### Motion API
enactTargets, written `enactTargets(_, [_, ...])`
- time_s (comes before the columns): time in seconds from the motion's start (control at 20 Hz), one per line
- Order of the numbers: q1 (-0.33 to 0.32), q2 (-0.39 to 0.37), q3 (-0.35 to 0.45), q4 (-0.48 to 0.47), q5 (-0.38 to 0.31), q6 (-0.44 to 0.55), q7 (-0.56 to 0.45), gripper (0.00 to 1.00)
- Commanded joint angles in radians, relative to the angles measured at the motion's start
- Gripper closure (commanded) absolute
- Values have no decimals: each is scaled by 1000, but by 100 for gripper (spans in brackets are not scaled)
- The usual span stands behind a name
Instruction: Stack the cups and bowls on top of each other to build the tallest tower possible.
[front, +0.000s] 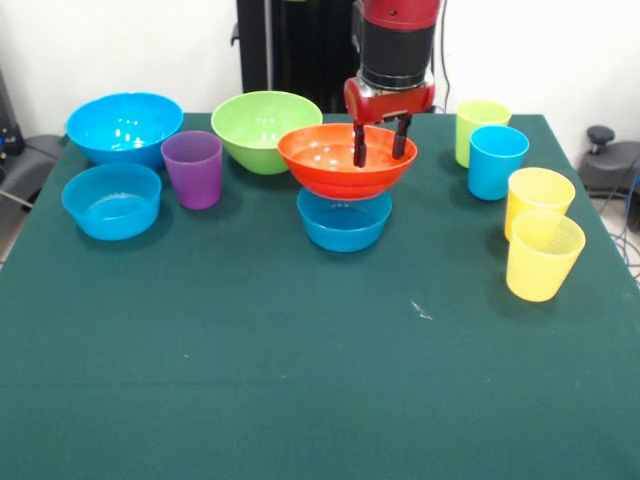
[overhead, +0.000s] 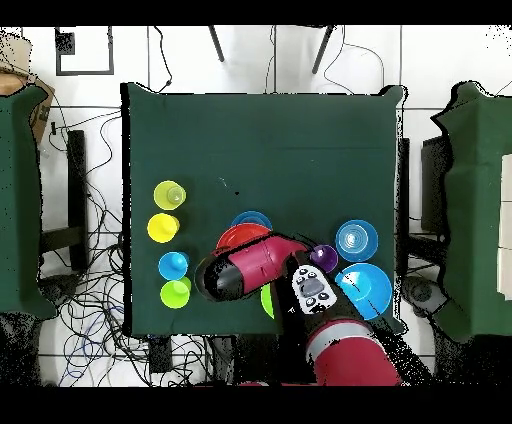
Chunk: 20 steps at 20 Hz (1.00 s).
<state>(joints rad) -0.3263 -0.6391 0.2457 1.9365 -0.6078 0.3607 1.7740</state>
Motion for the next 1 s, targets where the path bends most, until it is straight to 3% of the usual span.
enactTargets(0.05, [20, 50, -2, -91, 10, -39, 105, 0])
enactTargets(0.5, [8, 42, 12, -79, 9, -42, 89, 0])
enactTargets(1.0, [-93, -23, 100, -13, -3, 33, -41, 0])
